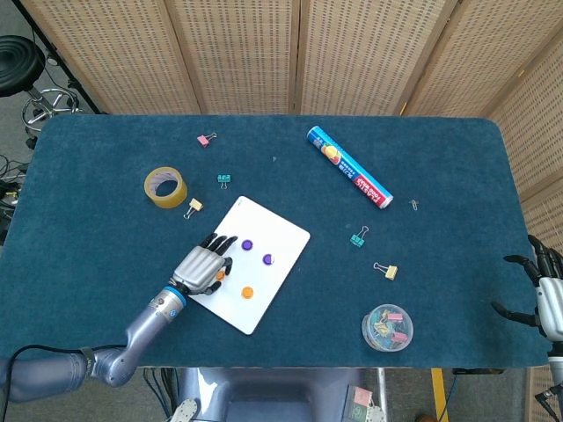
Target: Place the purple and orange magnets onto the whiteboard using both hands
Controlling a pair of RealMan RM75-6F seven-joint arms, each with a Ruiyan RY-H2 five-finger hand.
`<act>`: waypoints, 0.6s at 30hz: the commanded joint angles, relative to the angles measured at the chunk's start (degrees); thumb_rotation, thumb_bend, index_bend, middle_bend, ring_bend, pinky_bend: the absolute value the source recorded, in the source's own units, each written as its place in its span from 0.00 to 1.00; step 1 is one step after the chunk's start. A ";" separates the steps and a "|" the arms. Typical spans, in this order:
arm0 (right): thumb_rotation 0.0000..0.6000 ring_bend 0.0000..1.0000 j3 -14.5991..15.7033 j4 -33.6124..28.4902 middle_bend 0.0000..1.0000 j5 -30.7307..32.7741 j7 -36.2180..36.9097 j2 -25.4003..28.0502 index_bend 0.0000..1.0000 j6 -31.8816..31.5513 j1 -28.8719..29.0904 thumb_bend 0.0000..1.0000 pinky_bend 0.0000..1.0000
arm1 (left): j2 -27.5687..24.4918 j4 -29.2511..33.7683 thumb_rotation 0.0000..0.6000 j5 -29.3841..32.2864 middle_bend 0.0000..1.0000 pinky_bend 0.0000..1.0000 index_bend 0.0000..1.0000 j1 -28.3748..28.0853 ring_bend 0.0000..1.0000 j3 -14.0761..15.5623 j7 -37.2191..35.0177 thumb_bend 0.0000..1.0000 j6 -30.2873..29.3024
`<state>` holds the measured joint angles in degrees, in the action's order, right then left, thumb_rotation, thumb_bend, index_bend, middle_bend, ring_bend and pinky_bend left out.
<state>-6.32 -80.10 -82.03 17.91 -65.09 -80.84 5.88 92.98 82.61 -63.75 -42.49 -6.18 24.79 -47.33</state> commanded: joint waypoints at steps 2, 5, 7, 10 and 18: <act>1.00 0.00 0.01 -0.02 0.00 -0.03 0.03 0.00 0.27 0.00 0.00 0.00 0.00 | 0.52 -0.22 1.00 0.49 0.00 0.00 0.52 -0.36 0.00 0.03 0.17 0.35 -0.11; 1.00 0.00 0.00 -0.06 0.00 -0.06 -0.02 0.02 0.27 -0.08 -0.02 0.00 0.00 | 1.00 -0.50 1.00 0.93 0.00 0.00 0.48 -0.82 0.00 0.06 0.41 0.35 -0.04; 1.00 0.00 -0.02 -0.08 0.00 -0.01 0.04 0.06 0.27 -0.07 -0.05 0.00 0.00 | 0.86 -0.06 1.00 0.91 0.00 0.00 0.38 -0.97 0.00 0.23 0.18 0.34 0.15; 1.00 0.00 -0.04 -0.06 0.00 -0.03 0.08 0.09 0.27 -0.11 -0.04 0.00 0.00 | 0.19 0.62 1.00 0.56 0.00 0.00 0.18 -0.87 0.00 0.42 -0.70 0.33 0.08; 1.00 0.00 -0.01 -0.17 0.00 -0.18 0.12 0.13 0.27 -0.21 -0.07 0.00 0.00 | -3.08 3.46 1.00 -0.83 0.00 0.00 0.13 0.04 0.00 0.85 -3.33 0.33 -1.33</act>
<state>-6.33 -80.27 -82.21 18.03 -64.95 -81.06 5.82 90.53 85.46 -64.18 -42.74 -5.40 21.94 -48.17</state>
